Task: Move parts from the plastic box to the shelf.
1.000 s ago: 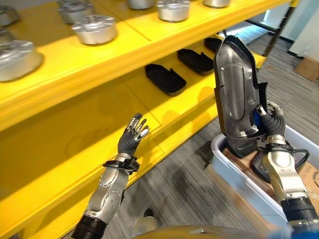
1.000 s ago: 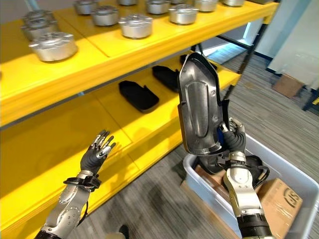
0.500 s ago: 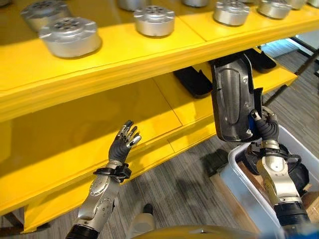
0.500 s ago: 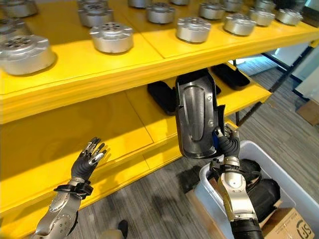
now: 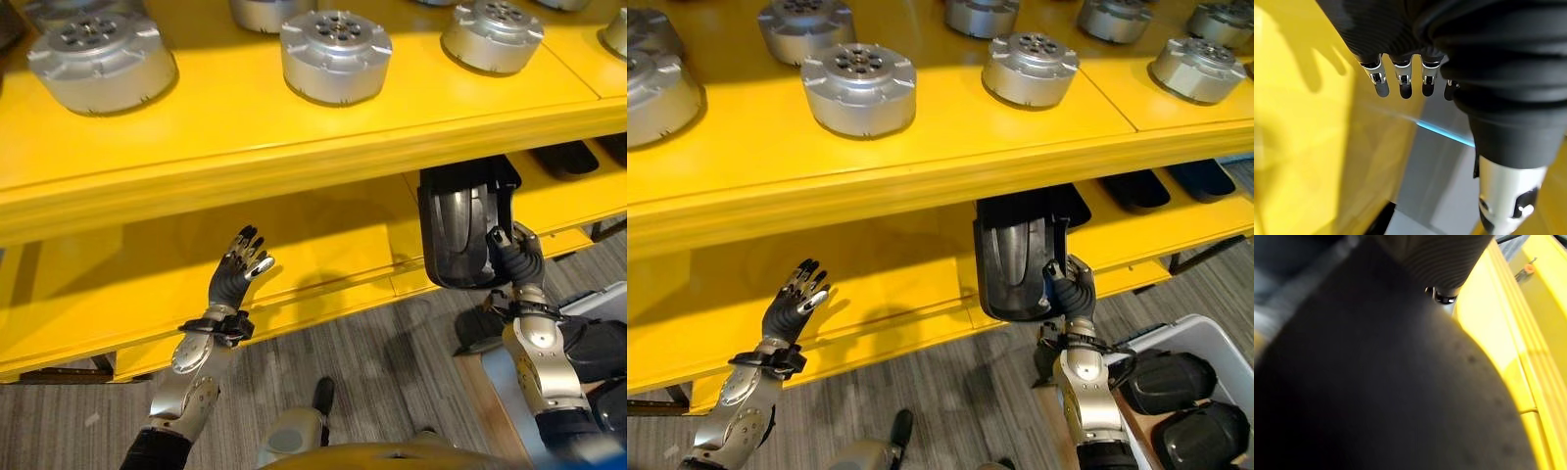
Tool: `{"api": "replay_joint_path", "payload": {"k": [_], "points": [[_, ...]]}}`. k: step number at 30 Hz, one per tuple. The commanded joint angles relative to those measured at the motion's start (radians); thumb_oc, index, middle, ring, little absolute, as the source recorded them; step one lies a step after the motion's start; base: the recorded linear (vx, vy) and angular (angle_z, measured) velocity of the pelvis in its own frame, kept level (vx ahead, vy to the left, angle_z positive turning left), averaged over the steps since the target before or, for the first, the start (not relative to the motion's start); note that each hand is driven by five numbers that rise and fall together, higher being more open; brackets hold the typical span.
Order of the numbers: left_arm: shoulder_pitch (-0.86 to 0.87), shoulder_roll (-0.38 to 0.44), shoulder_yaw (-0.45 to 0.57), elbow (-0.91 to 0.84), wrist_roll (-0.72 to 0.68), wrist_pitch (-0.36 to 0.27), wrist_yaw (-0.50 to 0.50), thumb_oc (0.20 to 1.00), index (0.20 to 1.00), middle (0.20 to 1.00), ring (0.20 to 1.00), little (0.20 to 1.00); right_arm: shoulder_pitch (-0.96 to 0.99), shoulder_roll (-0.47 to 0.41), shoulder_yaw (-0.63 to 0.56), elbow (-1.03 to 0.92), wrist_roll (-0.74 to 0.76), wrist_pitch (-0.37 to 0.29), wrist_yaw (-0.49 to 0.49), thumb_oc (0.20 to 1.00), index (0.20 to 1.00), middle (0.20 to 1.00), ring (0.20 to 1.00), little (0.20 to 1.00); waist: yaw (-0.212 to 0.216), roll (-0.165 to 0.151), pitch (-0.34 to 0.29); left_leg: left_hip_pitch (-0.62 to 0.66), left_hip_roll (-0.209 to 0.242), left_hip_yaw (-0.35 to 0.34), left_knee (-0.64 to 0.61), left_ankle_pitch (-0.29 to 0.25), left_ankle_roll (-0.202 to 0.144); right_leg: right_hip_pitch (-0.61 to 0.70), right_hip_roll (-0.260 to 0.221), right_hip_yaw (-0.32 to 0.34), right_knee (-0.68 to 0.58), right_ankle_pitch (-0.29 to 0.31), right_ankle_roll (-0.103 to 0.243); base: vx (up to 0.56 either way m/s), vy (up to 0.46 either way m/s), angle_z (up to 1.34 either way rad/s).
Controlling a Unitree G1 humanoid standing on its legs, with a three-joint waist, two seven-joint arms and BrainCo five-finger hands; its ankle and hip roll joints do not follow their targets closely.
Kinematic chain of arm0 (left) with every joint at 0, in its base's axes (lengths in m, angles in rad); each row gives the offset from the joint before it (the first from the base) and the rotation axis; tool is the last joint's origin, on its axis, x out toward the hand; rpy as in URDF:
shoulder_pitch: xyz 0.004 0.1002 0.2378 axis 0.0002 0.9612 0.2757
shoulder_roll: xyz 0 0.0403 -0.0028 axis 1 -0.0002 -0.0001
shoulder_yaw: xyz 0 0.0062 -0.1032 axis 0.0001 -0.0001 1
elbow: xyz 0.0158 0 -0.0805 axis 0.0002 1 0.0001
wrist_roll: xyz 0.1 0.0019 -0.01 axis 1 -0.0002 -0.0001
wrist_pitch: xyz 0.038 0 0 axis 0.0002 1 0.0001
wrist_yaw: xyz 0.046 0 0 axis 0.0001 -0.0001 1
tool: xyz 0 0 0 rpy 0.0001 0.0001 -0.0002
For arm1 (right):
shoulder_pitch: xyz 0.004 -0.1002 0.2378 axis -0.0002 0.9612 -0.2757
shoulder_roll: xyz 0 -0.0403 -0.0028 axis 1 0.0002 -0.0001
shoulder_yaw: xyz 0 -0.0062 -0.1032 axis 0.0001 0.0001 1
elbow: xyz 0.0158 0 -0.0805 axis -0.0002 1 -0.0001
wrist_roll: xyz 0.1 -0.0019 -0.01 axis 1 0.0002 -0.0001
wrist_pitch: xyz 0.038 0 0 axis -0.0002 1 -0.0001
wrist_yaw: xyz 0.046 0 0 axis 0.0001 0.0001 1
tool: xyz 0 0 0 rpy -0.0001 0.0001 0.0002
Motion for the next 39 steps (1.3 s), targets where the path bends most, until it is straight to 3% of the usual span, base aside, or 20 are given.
{"api": "replay_joint_path", "payload": {"k": [1, 4, 7, 15, 27, 30, 32, 34, 38, 39], "points": [[0.008, 0.006, 0.028, -0.061, 0.030, -0.041, -0.010, 1.000, 1.000, 1.000, 1.000, 1.000, -0.103, -0.055, -0.048, -0.018, 0.031, -0.081, -0.001, 0.200, 0.200, 0.200, 0.200, 0.200, 0.027, -0.036, -0.050, 0.001, 0.083, 0.058, 0.031, -0.075, -0.091, -0.025, -0.074, -0.101, -0.017, 0.111, 0.051, 0.02, -0.187, 0.18], [0.001, -0.005, 0.009, -0.048, 0.024, -0.035, -0.020, 1.000, 1.000, 1.000, 1.000, 1.000, -0.076, -0.060, -0.057, -0.015, 0.041, -0.080, 0.009, 0.200, 0.200, 0.200, 0.200, 0.200, 0.018, -0.051, -0.054, 0.000, 0.096, 0.027, 0.049, -0.081, -0.112, 0.016, -0.049, -0.102, -0.019, 0.044, 0.043, 0.07, -0.187, 0.64], [0.047, -0.015, 0.001, -0.065, -0.004, -0.018, -0.038, 1.000, 1.000, 1.000, 1.000, 1.000, -0.028, -0.079, -0.085, -0.026, 0.059, -0.091, 0.029, 0.200, 0.200, 0.200, 0.200, 0.200, 0.015, -0.050, -0.079, 0.012, 0.159, 0.004, 0.028, -0.063, -0.151, 0.061, -0.019, -0.181, -0.021, -0.014, 0.022, 0.08, -0.309, 0.84], [0.072, -0.009, -0.019, -0.064, -0.021, -0.010, -0.052, 1.000, 1.000, 1.000, 1.000, 1.000, -0.053, -0.097, -0.028, -0.010, 0.047, -0.085, 0.057, 0.200, 0.200, 0.200, 0.200, 0.200, 0.025, -0.038, -0.079, 0.037, 0.192, 0.012, -0.001, -0.049, -0.161, 0.073, -0.006, -0.208, -0.003, -0.040, 0.013, 0.02, -0.061, -0.05], [0.078, 0.006, -0.050, -0.064, -0.033, -0.005, -0.052, 1.000, 1.000, 1.000, 1.000, 1.000, -0.304, -0.052, 0.186, 0.075, 0.030, -0.061, 0.068, 0.200, 0.200, 0.200, 0.200, 0.200, 0.096, -0.029, -0.077, 0.034, 0.176, -0.012, 0.023, -0.057, -0.156, 0.106, -0.026, -0.256, 0.025, -0.055, 0.014, 0.01, 0.004, 0.11], [0.096, 0.017, -0.050, -0.063, -0.045, 0.002, -0.044, 1.000, 1.000, 1.000, 1.000, 1.000, -0.407, 0.010, 0.251, 0.160, 0.083, -0.047, 0.056, 0.200, 0.200, 0.200, 0.200, 0.200, 0.156, -0.039, -0.069, 0.009, 0.158, -0.041, 0.069, -0.070, -0.154, 0.124, -0.037, -0.291, 0.035, -0.064, 0.010, -0.01, 0.008, 0.34], [0.099, 0.026, -0.048, -0.067, -0.050, 0.003, -0.035, 1.000, 1.000, 1.000, 1.000, 1.000, -0.446, 0.024, 0.262, 0.197, 0.096, -0.043, 0.047, 0.200, 0.200, 0.200, 0.200, 0.200, 0.173, -0.043, -0.057, -0.017, 0.150, -0.053, 0.106, -0.079, -0.155, 0.120, -0.041, -0.300, 0.049, -0.072, 0.008, -0.08, -0.014, 0.45], [0.095, 0.058, -0.060, -0.071, -0.068, 0.001, -0.021, 1.000, 1.000, 1.000, 1.000, 1.000, -0.585, 0.063, 0.299, 0.315, 0.128, -0.036, 0.005, 0.200, 0.200, 0.200, 0.200, 0.200, 0.222, -0.037, 0.013, -0.098, 0.126, -0.079, 0.233, -0.109, -0.154, 0.082, -0.051, -0.306, 0.127, -0.098, -0.004, -0.21, 0.001, 0.32], [0.058, 0.077, -0.084, -0.071, -0.080, -0.003, -0.004, 1.000, 1.000, 1.000, 1.000, 1.000, -0.726, 0.050, 0.309, 0.449, 0.135, -0.022, -0.030, 0.200, 0.200, 0.200, 0.200, 0.200, 0.235, -0.010, 0.069, -0.189, 0.111, -0.096, 0.340, -0.136, -0.153, 0.003, -0.065, -0.288, 0.232, -0.132, -0.009, -0.20, 0.084, 0.23], [0.042, 0.083, -0.093, -0.075, -0.079, -0.008, -0.001, 1.000, 1.000, 1.000, 1.000, 1.000, -0.785, 0.014, 0.331, 0.500, 0.077, -0.005, -0.042, 0.200, 0.200, 0.200, 0.200, 0.200, 0.238, -0.002, 0.088, -0.225, 0.106, -0.098, 0.384, -0.147, -0.151, -0.033, -0.070, -0.278, 0.279, -0.149, -0.012, -0.19, 0.092, 0.10]]}}
